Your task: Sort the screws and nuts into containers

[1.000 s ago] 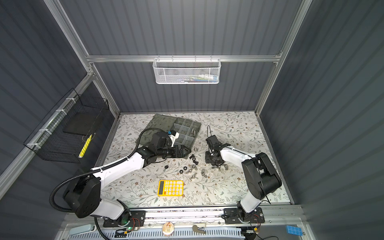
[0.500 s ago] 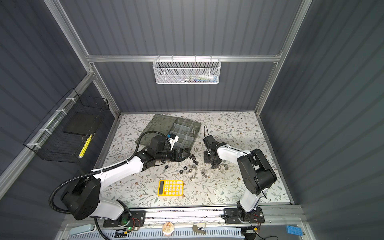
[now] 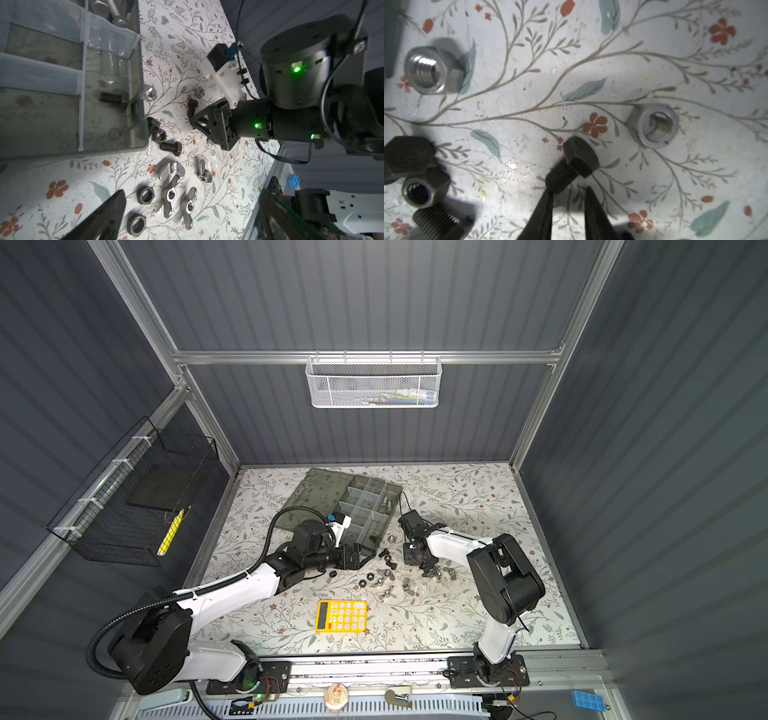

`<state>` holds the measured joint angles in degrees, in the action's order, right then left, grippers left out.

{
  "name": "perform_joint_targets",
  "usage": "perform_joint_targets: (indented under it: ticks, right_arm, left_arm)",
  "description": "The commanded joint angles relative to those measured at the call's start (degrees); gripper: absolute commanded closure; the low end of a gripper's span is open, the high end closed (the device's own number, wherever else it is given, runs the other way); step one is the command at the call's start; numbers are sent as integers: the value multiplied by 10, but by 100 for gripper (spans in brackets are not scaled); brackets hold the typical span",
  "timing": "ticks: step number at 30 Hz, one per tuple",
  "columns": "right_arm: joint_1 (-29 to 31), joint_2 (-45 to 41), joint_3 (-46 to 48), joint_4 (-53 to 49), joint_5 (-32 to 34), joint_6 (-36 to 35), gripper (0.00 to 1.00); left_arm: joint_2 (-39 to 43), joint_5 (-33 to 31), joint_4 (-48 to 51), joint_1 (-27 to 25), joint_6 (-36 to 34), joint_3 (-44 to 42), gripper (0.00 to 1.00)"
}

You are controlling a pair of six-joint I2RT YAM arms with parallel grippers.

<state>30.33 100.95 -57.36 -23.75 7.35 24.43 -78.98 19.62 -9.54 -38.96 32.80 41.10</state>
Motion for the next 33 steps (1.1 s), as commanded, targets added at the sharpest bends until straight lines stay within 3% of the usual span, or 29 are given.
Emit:
perform_joint_targets:
  ticks: [1, 3, 7, 12, 23, 33]
  right_arm:
    - [4, 17, 10, -27, -19, 15, 67]
    - [4, 4, 12, -17, -35, 30, 58]
    - [3, 7, -2, -12, -45, 58, 51]
    - [3, 28, -22, -4, -49, 92, 50]
    - [2, 43, -28, -21, 17, 126, 51]
    - [2, 43, -24, -10, 38, 140, 65]
  left_arm:
    - [23, -25, -28, -3, -25, -17, 0]
    - [24, -32, -29, -3, -34, -20, 0]
    - [23, -43, -46, -3, -46, -27, 0]
    - [12, -45, -78, -3, -49, -38, 0]
    - [0, -37, -142, -4, -50, -80, 0]
    - [15, -48, -141, -16, -70, -89, 0]
